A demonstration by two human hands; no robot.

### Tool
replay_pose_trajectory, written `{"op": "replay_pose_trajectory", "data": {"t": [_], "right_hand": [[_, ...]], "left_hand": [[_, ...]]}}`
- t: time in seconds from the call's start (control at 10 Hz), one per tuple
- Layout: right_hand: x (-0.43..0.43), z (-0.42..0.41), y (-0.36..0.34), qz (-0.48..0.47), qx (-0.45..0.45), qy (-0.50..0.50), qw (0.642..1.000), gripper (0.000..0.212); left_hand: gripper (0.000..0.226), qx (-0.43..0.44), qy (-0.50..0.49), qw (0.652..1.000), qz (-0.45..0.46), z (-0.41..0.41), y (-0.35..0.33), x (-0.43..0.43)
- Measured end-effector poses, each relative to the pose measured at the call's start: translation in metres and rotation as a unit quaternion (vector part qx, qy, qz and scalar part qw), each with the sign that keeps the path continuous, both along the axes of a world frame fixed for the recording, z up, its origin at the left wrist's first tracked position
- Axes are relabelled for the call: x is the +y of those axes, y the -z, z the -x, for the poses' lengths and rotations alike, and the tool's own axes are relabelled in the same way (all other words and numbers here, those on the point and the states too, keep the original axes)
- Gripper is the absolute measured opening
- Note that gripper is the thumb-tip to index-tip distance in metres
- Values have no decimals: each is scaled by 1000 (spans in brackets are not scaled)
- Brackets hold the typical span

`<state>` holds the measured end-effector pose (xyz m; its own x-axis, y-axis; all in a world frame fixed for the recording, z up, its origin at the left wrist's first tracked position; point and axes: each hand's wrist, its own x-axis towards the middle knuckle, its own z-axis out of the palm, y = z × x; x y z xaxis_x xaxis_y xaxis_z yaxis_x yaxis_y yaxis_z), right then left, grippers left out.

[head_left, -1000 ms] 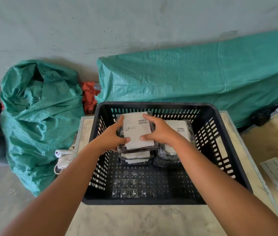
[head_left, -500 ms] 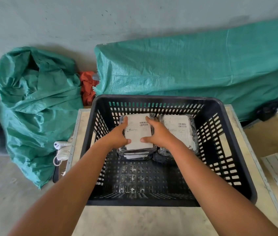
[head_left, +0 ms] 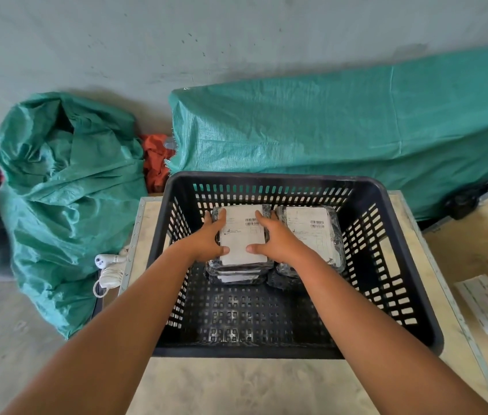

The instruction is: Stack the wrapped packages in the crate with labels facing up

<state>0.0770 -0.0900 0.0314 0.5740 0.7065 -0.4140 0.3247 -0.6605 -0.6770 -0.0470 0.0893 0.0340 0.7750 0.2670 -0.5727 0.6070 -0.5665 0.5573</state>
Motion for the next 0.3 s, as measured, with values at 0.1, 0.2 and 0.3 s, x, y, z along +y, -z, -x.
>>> {"op": "replay_pose_trajectory", "data": {"t": [0.1, 0.2, 0.3], "right_hand": [[2, 6, -10, -2, -39, 5, 999, 106], [5, 12, -18, -14, -106, 0, 994, 95], [-3, 23, -23, -48, -117, -5, 992, 74]], "left_hand": [[108, -15, -15, 1000, -1, 4, -4, -5], [104, -32, -53, 998, -8, 7, -10, -13], [96, -53, -74, 996, -1, 22, -18, -33]]}}
